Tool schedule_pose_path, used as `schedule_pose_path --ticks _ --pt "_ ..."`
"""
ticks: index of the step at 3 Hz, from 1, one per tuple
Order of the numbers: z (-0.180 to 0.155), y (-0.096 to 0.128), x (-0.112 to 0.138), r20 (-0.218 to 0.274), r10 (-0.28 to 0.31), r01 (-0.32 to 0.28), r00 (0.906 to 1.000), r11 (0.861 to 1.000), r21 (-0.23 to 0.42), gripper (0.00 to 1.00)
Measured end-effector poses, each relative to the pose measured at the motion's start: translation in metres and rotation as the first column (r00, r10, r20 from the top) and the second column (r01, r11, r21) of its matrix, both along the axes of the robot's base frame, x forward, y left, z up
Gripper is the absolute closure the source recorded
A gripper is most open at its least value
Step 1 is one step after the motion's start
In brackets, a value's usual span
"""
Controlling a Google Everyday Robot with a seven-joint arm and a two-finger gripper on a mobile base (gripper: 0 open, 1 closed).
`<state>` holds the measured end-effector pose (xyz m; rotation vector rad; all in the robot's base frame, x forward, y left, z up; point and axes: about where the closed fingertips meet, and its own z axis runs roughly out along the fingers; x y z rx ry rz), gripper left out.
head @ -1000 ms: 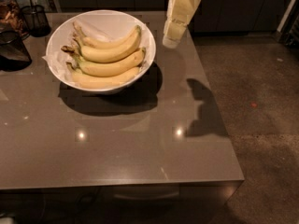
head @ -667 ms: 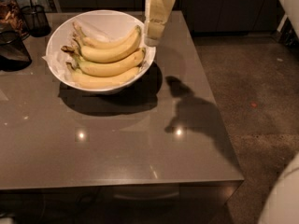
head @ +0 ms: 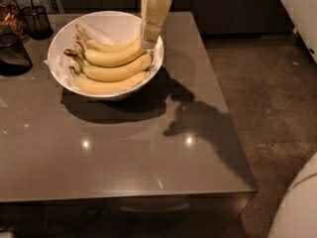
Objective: Pick banana from white bowl
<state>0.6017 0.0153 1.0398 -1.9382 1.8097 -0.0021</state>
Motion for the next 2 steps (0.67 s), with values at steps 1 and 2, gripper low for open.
schedule_pose_path --ticks 1,2 --pt "-0.007 0.025 0.009 0.009 0.053 -0.053 0.9986 0.999 -0.004 0.08" --pt "-0.018 0.042 0.017 -0.005 0.087 -0.087 0.9962 0.996 -0.009 0.13"
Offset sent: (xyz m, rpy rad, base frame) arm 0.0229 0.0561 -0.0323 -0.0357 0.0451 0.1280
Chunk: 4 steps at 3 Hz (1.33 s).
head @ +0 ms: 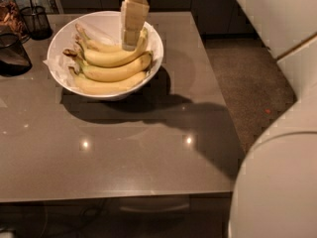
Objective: Pick banana from white bowl
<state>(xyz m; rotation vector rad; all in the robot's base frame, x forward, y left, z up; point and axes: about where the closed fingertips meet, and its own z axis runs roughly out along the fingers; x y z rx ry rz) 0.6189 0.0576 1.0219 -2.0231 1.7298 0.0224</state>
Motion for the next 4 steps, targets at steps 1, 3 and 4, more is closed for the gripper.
schedule_pose_path --ticks 1,3,4 --pt "-0.015 0.012 0.009 -0.026 0.022 -0.022 0.9994 1.0 -0.015 0.24" --pt "-0.051 0.027 0.022 -0.102 0.046 -0.048 0.9938 0.999 -0.023 0.31" --pt "-0.066 0.035 0.027 -0.132 0.057 -0.062 0.9895 0.998 -0.029 0.36"
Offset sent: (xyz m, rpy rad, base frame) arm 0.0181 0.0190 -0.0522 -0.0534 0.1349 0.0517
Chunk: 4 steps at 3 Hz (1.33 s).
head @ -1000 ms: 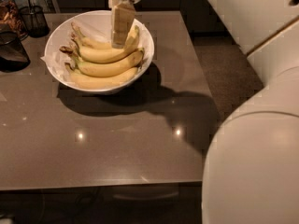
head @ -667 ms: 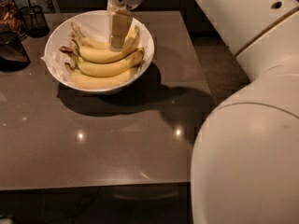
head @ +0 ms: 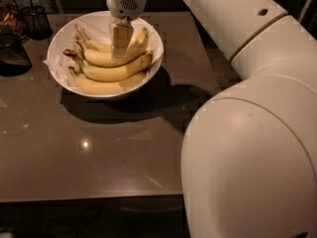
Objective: Pick banana from white bowl
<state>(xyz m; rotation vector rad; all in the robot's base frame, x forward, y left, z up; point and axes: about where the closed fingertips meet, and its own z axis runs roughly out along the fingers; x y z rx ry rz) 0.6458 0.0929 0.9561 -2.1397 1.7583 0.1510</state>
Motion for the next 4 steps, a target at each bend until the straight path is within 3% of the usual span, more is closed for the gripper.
schedule_pose_path --ticks 4 --pt "-0.045 0.028 0.011 -0.09 0.046 -0.049 0.9949 0.998 -0.033 0.41"
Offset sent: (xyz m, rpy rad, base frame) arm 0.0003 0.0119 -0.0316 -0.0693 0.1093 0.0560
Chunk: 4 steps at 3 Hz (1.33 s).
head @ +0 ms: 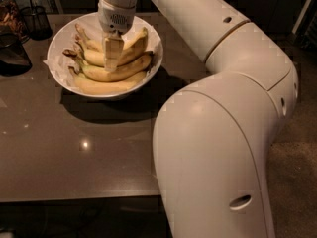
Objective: Pick banana from white bowl
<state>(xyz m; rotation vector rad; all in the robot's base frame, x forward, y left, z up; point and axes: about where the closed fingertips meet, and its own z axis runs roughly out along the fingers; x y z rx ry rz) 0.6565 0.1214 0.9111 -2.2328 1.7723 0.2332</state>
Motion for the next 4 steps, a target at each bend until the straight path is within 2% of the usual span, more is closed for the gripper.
schedule_pose_path --ticks 3,4 --pt "-0.0029 -0.0016 -0.003 0.018 -0.005 0.006 0.9998 1.0 -0.031 1.0" --pt "0.0006 -0.0016 -0.003 0.018 -0.005 0.006 0.9998 1.0 -0.031 1.0"
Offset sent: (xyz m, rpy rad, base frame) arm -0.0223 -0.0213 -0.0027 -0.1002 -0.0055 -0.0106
